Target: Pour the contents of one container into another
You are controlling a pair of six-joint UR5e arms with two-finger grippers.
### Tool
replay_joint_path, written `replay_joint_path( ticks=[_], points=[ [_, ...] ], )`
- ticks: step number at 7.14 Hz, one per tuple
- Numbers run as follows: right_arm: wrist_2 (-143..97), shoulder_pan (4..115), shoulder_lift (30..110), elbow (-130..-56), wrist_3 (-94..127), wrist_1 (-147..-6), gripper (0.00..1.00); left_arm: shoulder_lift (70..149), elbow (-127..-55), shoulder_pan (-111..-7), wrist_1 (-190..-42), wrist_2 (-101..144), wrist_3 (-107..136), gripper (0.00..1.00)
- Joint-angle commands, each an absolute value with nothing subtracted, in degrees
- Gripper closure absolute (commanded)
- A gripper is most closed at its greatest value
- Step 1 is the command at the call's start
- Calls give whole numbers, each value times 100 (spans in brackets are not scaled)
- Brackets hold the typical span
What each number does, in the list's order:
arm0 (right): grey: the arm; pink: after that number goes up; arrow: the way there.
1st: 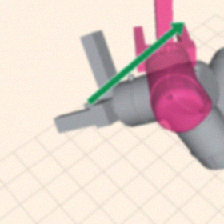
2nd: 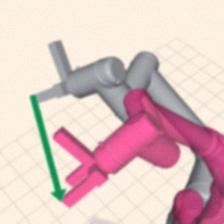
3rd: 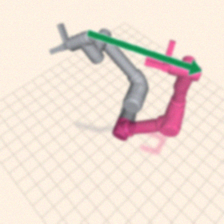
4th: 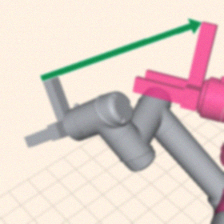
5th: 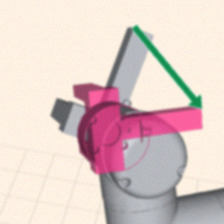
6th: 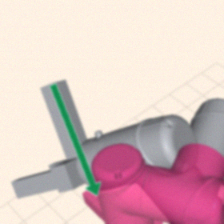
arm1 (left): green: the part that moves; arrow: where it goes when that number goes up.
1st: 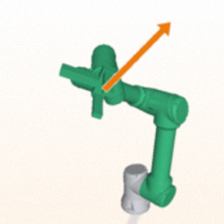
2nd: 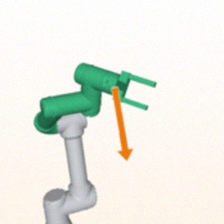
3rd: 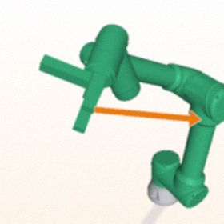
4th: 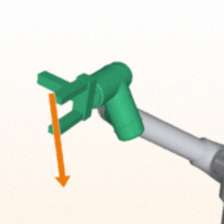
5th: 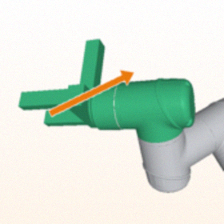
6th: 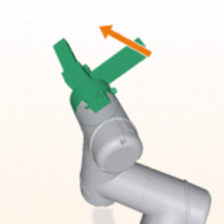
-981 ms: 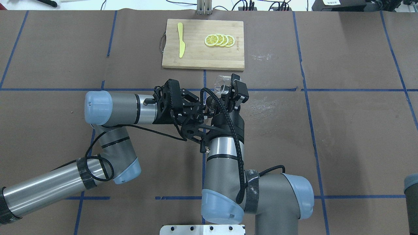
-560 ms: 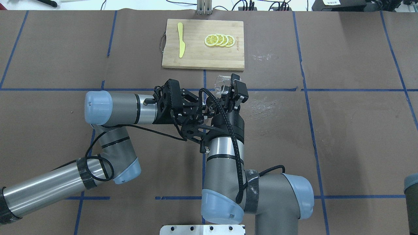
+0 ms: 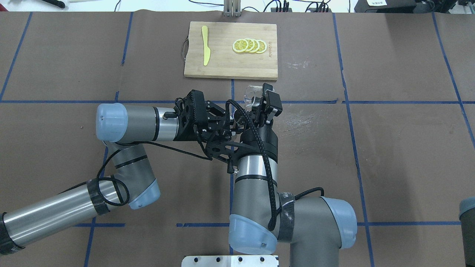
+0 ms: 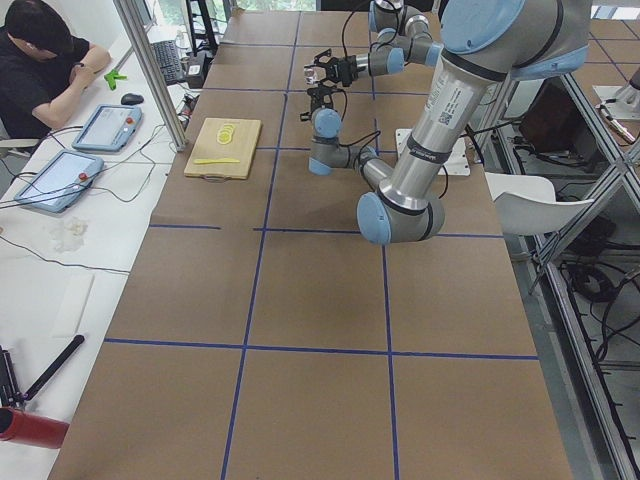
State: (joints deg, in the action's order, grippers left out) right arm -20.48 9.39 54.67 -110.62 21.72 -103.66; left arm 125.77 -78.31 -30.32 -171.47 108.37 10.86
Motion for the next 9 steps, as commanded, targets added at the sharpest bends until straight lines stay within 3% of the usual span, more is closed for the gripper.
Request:
replay_joint_path(
  ticks=[1,9],
  points=[
    [-2048,940,5467,-11065,2171,-10371,100,12577,-7831,-3032,-17147,10837,1090,100],
    [-2065,949,5353,-11109,2258,-10284,100,12577,-7831,-3032,-17156,10837,1081,100]
  ],
)
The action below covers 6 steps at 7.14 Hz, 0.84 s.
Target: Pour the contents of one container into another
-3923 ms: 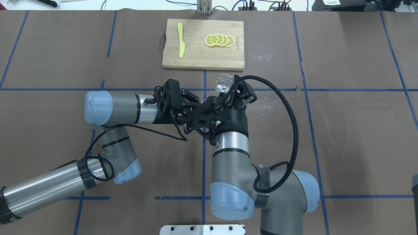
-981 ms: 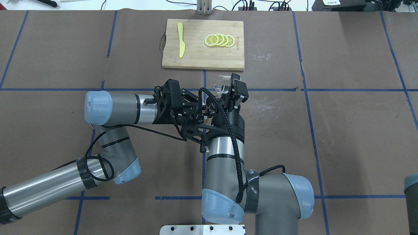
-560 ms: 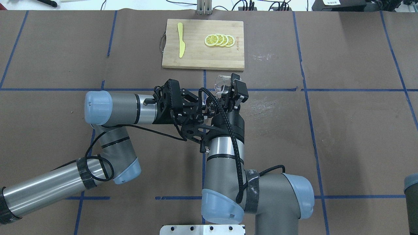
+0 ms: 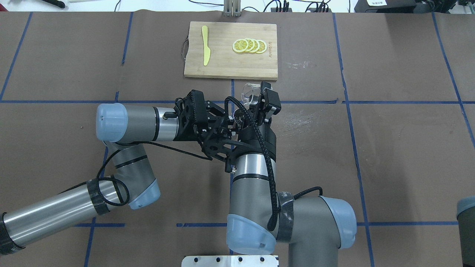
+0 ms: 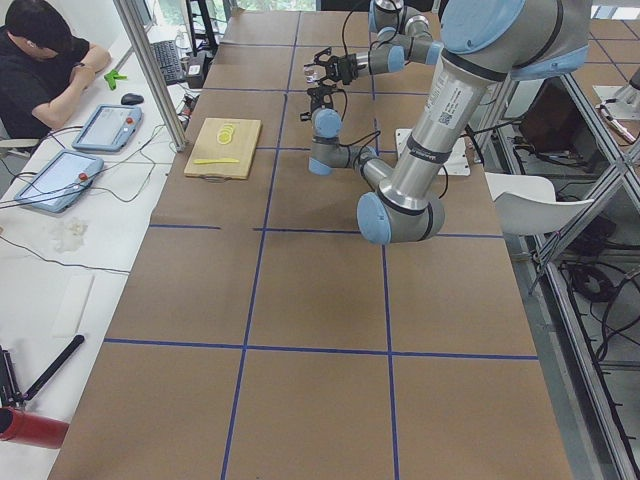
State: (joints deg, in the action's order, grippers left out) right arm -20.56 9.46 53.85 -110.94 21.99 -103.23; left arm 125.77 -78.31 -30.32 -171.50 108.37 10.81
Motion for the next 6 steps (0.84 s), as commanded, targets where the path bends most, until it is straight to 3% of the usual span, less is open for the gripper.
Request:
replay_joint_path(
  ticks=[1,6],
  points=[
    [-2065,958,5361,-11127,2276,-10187,100,12577,-7831,-3032,-17156,10837,1081,100],
    [-2275,1089,5449,-11136,2774,-9220,100,12568,-7840,-3041,-17183,10837,1133,100]
  ],
)
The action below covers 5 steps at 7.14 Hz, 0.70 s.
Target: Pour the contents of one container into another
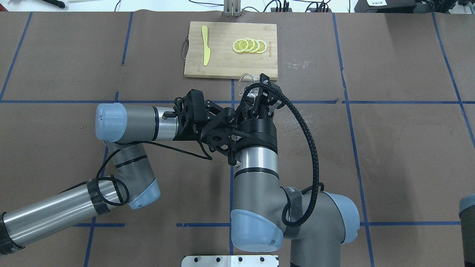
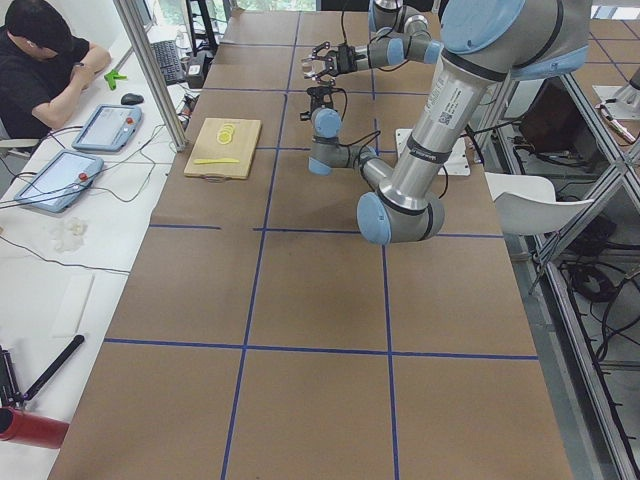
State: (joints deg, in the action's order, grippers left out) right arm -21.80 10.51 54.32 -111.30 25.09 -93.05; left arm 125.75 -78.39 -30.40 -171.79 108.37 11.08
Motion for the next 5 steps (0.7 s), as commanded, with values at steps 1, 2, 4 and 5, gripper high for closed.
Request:
replay_joint_path(
  ticks=[1,2,4,5],
  points=[
    [-2355,1151,5510,-11136,2882,-9220,100,12568,-7840,-3041,-17191,10837,1221,100],
    [-2460,1256,5598,-11162,2996,-9220,100,12577,-7849,-3050,-17200,10846,1396,100],
    [-2672,1380,5949,-11276,3296,-8854,100,12568,-7883,-3076,-17226,10846,1450,100],
    [-2663,1389,6255,-11276,3296,-8459,100,12560,-7962,-3111,-17227,10846,1459,100]
  ],
)
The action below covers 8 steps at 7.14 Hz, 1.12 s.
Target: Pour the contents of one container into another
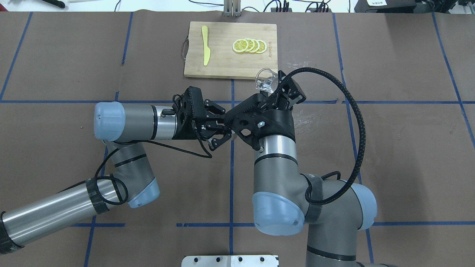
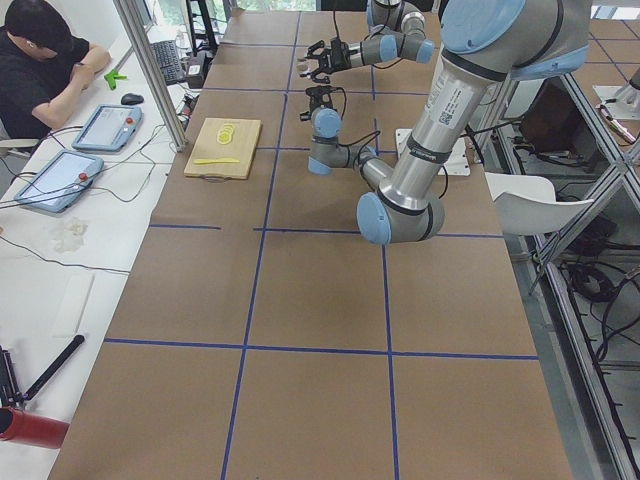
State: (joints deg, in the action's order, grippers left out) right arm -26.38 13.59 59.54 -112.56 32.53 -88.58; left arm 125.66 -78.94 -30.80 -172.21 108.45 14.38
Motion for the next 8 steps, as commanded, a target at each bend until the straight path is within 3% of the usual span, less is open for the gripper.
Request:
replay_joint_path(
  ticks=[1,5,8],
  points=[
    [-2663,1450,6414,-11268,3296,-8272,100,12499,-8041,-3164,-17218,10846,1476,100],
    [-2672,1503,6495,-11268,3296,-8271,100,11586,-8832,-3638,-17244,10872,1898,100],
    [-2672,1503,6504,-11268,3305,-8271,100,10559,-8956,-4121,-18138,11046,2188,100]
  ],
)
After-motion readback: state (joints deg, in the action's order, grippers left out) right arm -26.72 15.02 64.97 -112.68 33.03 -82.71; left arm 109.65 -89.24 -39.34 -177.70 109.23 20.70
